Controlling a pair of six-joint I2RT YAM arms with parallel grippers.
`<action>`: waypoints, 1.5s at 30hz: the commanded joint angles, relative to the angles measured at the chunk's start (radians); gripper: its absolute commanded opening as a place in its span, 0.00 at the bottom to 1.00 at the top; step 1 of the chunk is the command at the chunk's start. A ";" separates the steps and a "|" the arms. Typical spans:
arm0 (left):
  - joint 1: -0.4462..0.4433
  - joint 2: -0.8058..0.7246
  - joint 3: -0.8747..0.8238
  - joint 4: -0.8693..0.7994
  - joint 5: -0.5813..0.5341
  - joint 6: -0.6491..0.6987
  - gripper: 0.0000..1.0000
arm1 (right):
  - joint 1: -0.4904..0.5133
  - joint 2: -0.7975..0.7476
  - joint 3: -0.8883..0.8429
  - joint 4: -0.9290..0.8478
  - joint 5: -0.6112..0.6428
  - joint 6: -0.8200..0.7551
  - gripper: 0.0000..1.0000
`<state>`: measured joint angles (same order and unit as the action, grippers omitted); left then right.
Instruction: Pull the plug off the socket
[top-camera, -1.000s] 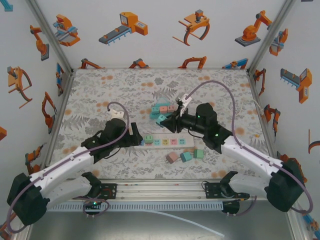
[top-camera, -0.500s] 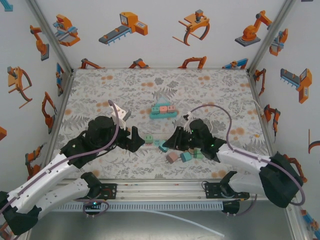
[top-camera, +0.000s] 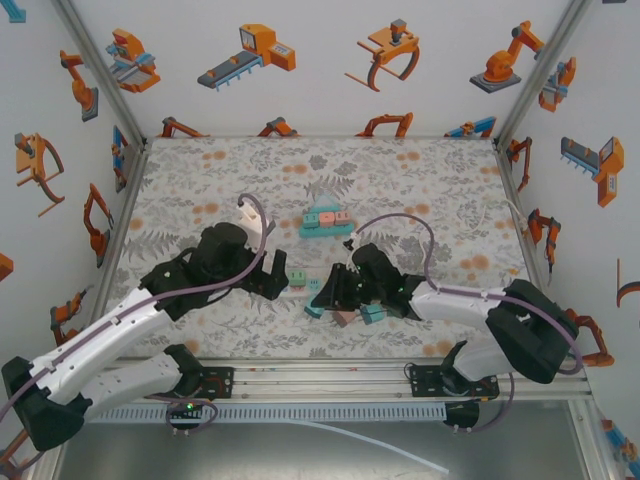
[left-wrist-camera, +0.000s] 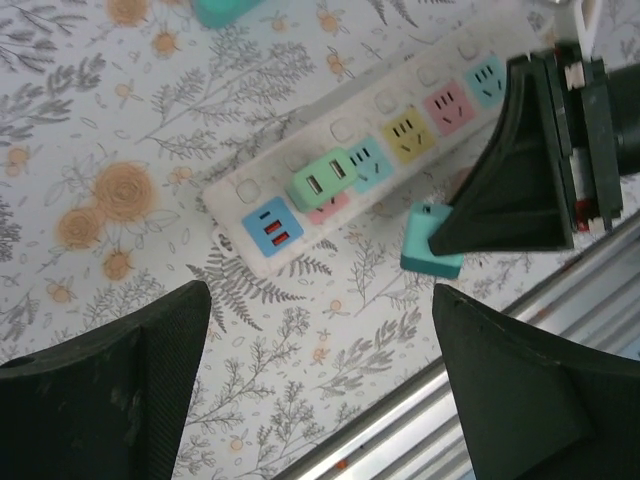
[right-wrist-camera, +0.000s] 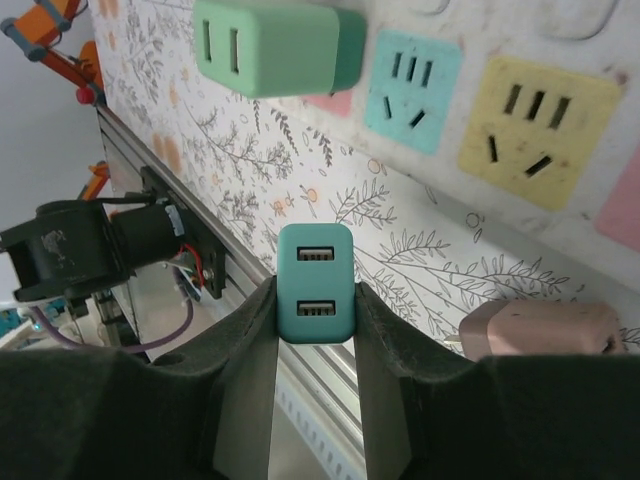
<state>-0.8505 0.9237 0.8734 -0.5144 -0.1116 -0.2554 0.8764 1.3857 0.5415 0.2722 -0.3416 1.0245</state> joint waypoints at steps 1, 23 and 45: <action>-0.004 -0.029 -0.027 0.032 -0.073 -0.032 0.84 | 0.024 0.020 0.030 -0.042 0.036 -0.038 0.21; -0.001 -0.052 -0.108 0.051 -0.143 -0.094 0.86 | 0.057 -0.017 0.023 -0.149 0.164 -0.106 0.50; 0.055 -0.063 -0.239 0.181 -0.183 -0.217 0.83 | 0.057 -0.473 0.114 -0.179 0.421 -1.023 0.56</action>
<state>-0.8135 0.8749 0.6544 -0.3794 -0.2947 -0.4332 0.9272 0.9215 0.6312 0.0044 0.0933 0.3016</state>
